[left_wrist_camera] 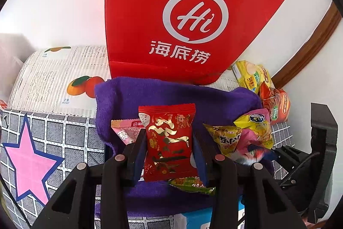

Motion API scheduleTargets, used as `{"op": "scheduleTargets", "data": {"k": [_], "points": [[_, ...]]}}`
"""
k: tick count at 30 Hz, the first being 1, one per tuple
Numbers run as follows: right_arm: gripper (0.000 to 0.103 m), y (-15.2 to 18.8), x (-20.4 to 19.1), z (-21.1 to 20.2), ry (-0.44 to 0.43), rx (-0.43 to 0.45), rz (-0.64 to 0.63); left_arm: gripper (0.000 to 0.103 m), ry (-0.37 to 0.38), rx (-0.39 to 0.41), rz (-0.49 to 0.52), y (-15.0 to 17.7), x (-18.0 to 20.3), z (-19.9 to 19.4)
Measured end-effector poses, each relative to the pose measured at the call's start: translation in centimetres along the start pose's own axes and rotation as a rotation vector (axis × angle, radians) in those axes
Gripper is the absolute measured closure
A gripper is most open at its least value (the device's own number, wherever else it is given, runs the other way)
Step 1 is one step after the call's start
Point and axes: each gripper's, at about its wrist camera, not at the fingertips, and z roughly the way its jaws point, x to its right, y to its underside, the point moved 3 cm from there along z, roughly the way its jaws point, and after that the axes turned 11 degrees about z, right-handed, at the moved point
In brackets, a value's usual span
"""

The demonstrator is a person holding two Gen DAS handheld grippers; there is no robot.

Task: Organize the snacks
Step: 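Lower both packs onto the towel and open both tools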

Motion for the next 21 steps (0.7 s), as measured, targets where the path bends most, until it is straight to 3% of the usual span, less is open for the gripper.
{"op": "scheduleTargets", "data": {"k": [13, 21], "points": [[0.042, -0.2, 0.3, -0.2, 0.010, 0.001, 0.004, 0.065, -0.011, -0.030, 0.007, 0.1, 0.1, 0.8], [0.042, -0.4, 0.6, -3.2, -0.023, 0.080, 0.012, 0.064, 0.000, -0.069, 0.010, 0.4, 0.3, 1.8]]}}
